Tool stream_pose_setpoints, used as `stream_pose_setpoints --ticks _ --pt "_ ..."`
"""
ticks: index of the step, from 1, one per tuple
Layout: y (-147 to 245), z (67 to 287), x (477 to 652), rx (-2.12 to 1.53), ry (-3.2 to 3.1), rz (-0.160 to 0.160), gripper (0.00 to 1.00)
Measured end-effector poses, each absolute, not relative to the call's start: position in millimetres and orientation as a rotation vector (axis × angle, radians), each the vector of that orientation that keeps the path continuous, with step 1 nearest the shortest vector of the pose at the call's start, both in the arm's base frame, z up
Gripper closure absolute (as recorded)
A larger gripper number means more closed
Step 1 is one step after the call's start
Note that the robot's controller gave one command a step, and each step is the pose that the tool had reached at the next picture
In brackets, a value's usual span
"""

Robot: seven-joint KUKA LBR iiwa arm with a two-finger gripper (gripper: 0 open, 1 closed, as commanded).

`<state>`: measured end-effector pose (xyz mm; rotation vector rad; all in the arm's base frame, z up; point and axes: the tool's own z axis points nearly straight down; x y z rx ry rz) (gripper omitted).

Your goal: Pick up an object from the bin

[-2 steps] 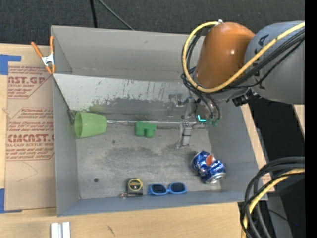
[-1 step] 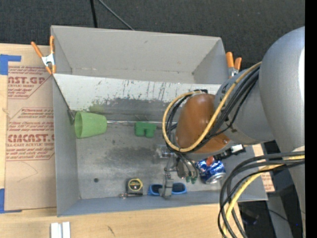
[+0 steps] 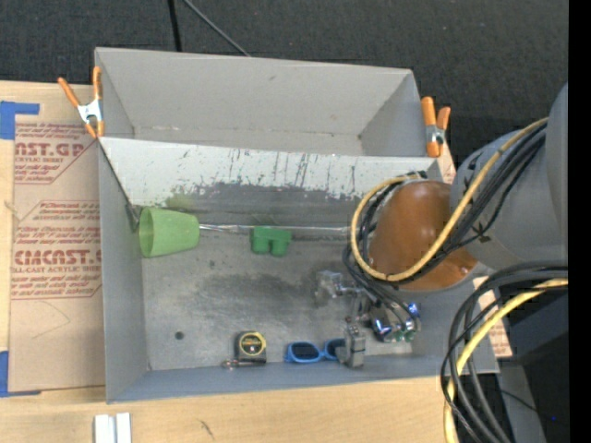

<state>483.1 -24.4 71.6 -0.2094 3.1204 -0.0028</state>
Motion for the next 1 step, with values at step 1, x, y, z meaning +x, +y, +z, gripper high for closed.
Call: stream_pose_setpoints --ticks 1 --pt "-23.4 70.4 479.1 -0.213 3.136 0.001 1.00"
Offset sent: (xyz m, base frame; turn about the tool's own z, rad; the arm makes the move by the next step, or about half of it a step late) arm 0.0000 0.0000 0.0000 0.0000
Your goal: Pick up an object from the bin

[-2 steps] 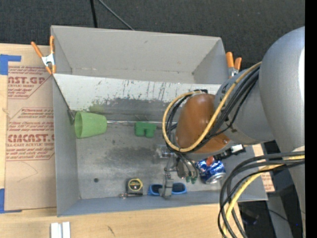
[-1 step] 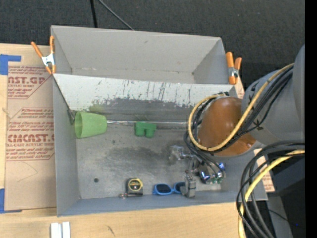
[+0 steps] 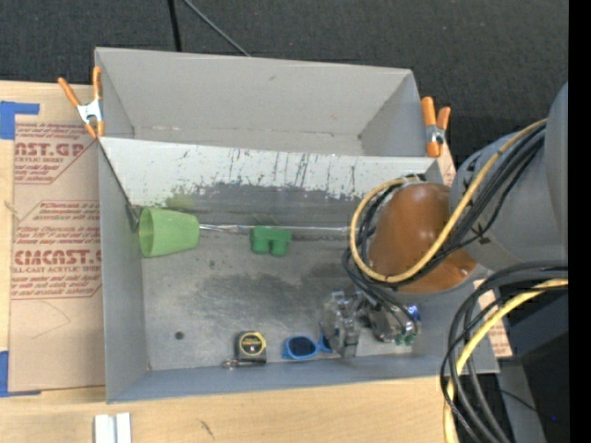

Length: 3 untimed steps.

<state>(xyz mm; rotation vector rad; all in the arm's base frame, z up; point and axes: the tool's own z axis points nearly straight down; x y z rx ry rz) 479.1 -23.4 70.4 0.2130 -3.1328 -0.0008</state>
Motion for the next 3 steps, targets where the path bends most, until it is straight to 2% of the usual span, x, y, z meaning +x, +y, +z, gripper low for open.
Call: stream_pose_setpoints --ticks 1,2,3 --pt "-23 71 483.3 0.212 -3.150 0.001 0.00" --pt "-23 70 480.3 0.213 -3.138 -0.001 1.00" --pt "-39 295 500.7 0.168 -3.149 0.003 1.00"
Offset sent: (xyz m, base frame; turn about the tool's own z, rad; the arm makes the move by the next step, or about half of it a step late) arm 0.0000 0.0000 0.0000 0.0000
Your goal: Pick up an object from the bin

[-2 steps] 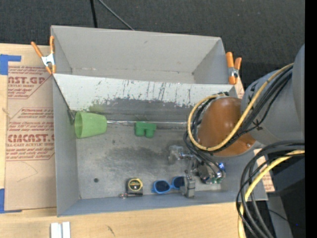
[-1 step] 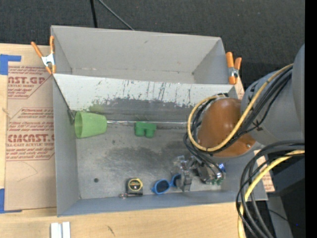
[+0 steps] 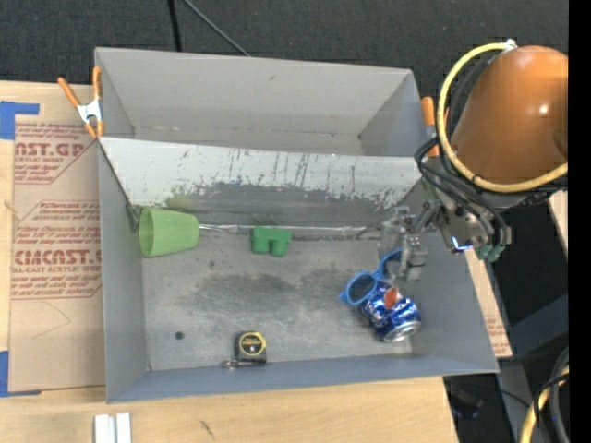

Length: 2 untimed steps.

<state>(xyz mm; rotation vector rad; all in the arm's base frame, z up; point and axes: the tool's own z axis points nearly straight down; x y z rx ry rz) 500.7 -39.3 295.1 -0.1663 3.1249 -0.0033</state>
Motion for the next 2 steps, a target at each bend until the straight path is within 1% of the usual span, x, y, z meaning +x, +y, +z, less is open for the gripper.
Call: stream_pose_setpoints --ticks 1,2 --pt "-38.9 290.5 499.3 -0.168 3.134 0.000 0.00" --pt "-38.8 290.4 499.3 -0.168 3.134 0.001 1.00"
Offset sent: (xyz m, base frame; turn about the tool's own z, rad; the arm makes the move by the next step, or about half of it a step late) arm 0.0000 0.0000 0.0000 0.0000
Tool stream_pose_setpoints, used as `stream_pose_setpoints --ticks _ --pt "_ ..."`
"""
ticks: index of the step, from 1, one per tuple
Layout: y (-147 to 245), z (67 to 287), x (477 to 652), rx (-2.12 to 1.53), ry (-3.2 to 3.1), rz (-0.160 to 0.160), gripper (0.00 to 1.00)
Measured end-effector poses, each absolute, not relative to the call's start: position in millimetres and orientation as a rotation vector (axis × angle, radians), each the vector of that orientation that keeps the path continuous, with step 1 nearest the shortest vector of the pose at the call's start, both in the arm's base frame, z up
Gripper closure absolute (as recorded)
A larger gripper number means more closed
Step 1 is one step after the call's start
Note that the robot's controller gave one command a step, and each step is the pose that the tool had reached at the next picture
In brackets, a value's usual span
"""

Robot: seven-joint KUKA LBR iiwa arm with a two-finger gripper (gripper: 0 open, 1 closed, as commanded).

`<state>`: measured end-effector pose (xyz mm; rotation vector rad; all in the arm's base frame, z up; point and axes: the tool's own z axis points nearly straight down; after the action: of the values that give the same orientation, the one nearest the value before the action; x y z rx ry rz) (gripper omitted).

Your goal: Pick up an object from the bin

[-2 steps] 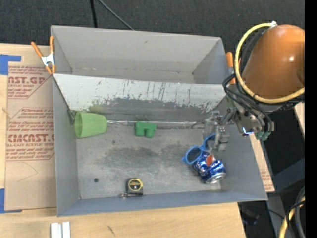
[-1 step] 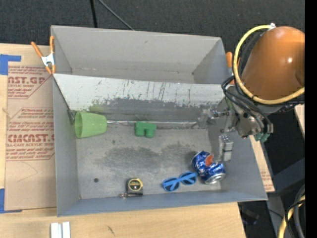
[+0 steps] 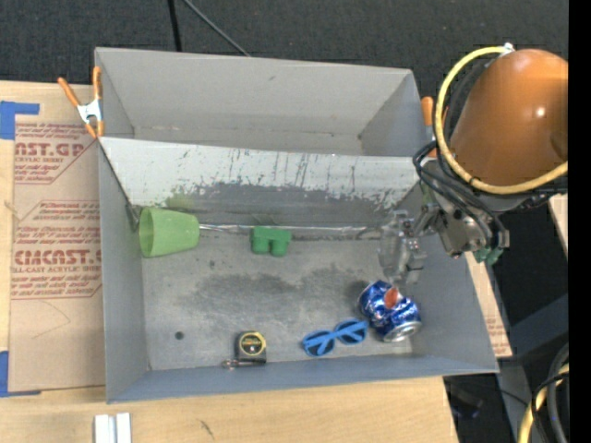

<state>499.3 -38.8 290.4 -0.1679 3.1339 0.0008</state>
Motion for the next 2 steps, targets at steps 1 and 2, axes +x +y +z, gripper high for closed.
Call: stream_pose_setpoints --ticks 1,2 --pt "-39 290 499.3 -0.168 3.134 0.001 0.00" --pt "-103 172 478.2 -0.107 3.147 0.002 0.00"
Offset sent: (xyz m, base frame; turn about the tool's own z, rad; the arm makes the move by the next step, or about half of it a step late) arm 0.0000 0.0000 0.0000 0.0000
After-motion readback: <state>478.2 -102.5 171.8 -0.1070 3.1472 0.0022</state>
